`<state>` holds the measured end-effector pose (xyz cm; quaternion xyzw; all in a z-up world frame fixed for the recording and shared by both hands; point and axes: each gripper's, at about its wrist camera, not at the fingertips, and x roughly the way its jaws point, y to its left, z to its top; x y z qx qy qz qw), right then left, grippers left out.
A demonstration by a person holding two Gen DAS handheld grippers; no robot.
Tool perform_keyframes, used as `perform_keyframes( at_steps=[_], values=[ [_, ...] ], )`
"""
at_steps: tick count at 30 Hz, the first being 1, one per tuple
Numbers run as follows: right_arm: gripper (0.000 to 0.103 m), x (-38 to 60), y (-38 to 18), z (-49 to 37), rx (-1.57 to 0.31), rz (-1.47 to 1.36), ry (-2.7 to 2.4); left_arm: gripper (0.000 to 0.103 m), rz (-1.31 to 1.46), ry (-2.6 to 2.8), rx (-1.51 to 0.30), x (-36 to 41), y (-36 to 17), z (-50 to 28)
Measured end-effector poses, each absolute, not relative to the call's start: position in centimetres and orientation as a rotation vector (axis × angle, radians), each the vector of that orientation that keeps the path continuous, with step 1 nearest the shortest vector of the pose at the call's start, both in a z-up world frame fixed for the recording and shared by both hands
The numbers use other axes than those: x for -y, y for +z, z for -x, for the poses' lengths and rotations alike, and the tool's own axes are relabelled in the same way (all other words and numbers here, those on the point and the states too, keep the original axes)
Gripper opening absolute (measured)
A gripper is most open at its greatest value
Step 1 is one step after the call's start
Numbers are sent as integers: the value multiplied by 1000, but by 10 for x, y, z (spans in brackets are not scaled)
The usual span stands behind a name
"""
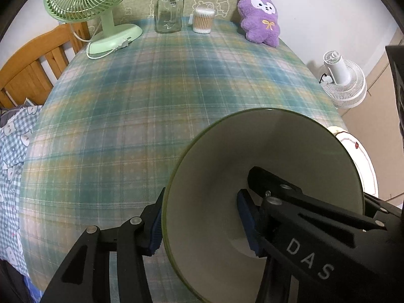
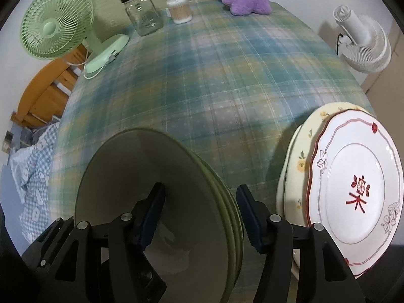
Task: Organize plates and bowls
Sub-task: 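Lift the stacked bowls with both grippers and carry them over the floral plate stack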
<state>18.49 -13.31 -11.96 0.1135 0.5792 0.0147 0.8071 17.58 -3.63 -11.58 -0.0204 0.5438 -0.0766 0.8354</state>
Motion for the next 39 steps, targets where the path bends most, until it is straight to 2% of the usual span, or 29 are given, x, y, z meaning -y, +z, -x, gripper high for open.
perform_keyframes(
  at_steps=[1,39],
  values=[
    [57,132,-119,-184,-1236,-232,33,50,45,-173,-1154,37,-115,-175],
    [55,131,-113,-174,-1248,-214,20,47,38,-196,-1155,37,-110,-167]
  ],
)
